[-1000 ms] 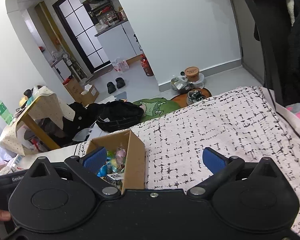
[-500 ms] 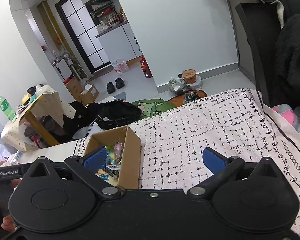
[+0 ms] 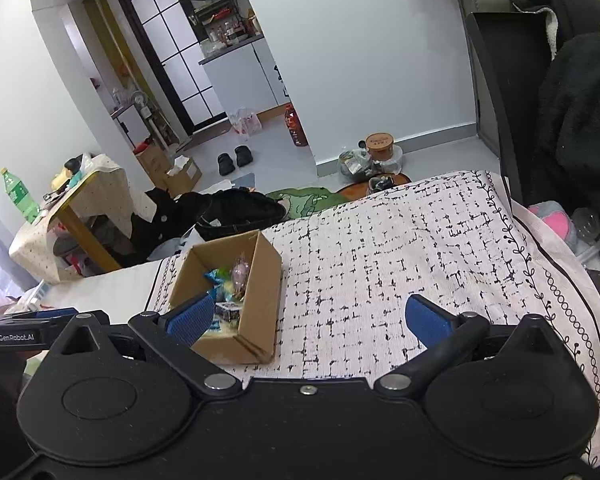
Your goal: Organize snacks
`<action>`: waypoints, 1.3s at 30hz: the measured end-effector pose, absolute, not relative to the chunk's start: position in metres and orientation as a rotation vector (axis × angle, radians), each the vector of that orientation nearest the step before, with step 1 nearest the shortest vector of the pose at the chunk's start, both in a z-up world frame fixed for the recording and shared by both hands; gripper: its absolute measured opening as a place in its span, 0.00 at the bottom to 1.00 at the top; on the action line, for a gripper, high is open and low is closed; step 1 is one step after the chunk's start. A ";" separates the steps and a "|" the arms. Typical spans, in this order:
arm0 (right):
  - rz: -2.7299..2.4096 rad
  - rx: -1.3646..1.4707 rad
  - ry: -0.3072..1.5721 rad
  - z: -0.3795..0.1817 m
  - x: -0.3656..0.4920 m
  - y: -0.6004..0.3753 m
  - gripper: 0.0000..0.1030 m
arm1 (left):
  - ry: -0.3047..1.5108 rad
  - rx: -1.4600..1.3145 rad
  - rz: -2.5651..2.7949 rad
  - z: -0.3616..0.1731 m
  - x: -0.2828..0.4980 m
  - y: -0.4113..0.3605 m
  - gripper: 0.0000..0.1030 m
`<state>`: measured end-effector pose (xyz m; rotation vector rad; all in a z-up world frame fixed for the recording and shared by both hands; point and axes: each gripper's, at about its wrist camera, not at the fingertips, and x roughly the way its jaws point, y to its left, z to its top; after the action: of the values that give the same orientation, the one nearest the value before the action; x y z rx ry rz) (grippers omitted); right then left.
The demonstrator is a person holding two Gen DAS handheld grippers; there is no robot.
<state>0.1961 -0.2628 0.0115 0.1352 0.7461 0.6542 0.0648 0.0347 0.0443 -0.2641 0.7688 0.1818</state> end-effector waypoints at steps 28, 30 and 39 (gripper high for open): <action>0.692 0.129 0.722 0.021 0.162 -0.296 1.00 | 0.786 -0.271 0.121 0.032 0.043 0.016 1.00; 0.693 0.128 0.720 0.021 0.161 -0.295 1.00 | 0.788 -0.269 0.122 0.031 0.043 0.015 1.00; 0.695 0.114 0.715 0.023 0.158 -0.292 1.00 | 0.785 -0.273 0.125 0.032 0.041 0.015 1.00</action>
<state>0.1580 -0.2921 0.0232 0.1136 0.7150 0.6949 0.0406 0.0148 0.0319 -0.2730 0.7846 0.1253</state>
